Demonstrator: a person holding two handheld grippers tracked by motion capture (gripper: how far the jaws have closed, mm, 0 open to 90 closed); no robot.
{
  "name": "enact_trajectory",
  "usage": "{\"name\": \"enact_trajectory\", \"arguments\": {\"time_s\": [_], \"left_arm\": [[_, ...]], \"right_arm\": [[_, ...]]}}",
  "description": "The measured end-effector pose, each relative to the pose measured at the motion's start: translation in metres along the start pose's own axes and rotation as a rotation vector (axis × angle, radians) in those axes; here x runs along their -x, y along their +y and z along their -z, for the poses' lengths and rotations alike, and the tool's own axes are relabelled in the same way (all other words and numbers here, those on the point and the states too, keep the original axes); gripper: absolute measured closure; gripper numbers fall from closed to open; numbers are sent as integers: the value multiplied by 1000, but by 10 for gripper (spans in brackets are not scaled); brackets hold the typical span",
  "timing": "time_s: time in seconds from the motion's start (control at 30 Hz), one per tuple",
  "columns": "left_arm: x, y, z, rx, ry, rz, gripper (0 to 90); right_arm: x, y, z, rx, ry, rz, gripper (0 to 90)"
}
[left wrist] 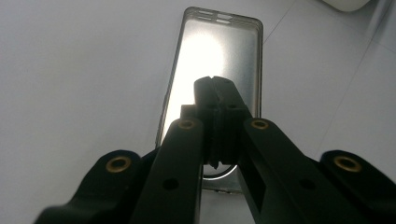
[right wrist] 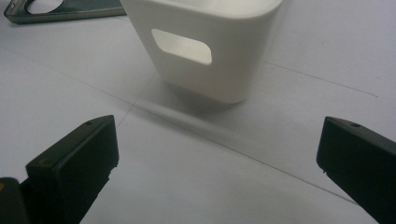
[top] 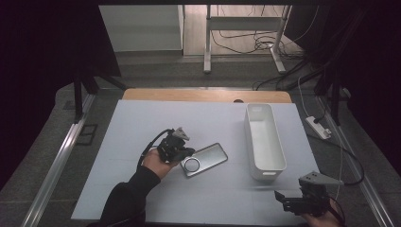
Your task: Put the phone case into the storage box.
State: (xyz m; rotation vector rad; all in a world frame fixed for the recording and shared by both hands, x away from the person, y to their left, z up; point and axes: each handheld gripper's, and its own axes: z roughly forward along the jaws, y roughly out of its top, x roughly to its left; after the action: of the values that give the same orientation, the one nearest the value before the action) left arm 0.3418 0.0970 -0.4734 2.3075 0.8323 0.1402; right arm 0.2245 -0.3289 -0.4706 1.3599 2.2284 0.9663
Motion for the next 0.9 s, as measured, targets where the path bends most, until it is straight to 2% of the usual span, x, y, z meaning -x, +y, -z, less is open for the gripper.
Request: {"name": "enact_trajectory", "arguments": {"time_s": [0.23, 0.43, 0.73, 0.9], "left_arm": [[2, -12, -5, 1, 5, 23, 891], [4, -18, -11, -2, 12, 25, 891], [5, -30, -22, -30, 33, 55, 891], [2, -35, -26, -43, 30, 73, 891]], "right_arm": [[0, 0, 0, -4, 2, 1, 0], [0, 0, 0, -6, 3, 1, 0], [0, 0, 0, -2, 4, 4, 0], [0, 0, 0, 1, 5, 5, 0]]}}
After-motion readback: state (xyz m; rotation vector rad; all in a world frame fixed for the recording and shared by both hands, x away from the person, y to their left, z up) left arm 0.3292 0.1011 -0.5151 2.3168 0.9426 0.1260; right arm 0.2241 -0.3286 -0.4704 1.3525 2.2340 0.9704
